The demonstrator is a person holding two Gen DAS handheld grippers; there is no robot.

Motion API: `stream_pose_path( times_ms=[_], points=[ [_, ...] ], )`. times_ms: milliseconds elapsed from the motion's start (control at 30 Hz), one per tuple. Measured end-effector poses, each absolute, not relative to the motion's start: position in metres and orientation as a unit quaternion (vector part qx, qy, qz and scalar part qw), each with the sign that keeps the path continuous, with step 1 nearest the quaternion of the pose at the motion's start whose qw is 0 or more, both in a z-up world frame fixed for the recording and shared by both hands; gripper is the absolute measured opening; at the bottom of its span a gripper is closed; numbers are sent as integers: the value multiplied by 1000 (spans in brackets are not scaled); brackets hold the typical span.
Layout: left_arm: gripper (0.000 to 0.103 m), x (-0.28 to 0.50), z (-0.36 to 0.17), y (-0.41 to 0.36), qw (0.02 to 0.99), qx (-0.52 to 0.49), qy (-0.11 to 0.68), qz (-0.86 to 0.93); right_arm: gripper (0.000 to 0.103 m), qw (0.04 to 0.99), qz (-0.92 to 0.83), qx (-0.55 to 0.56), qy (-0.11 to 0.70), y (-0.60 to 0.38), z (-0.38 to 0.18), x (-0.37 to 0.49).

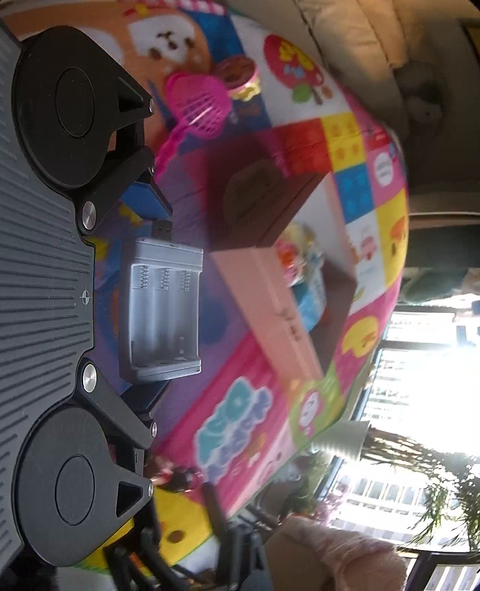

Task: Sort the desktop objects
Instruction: 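Carry the battery holder toward the box with left tool while right lifts doll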

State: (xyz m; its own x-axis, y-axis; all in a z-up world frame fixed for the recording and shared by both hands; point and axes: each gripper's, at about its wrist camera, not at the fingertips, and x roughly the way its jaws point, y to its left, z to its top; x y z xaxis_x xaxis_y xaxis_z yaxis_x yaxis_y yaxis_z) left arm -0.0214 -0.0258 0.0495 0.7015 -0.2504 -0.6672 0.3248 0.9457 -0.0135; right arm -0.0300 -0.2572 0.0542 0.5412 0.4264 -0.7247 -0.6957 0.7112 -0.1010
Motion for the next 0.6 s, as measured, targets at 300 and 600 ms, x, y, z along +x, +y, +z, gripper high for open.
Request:
stream_pose_path(
  times_ms=[300, 600],
  points=[
    [95, -41, 24, -34, 916, 54, 372, -140, 87, 867, 275, -83, 408, -267, 41, -17],
    [97, -47, 13, -42, 910, 71, 390, -120, 70, 880, 270, -136, 367, -235, 27, -32]
  ],
)
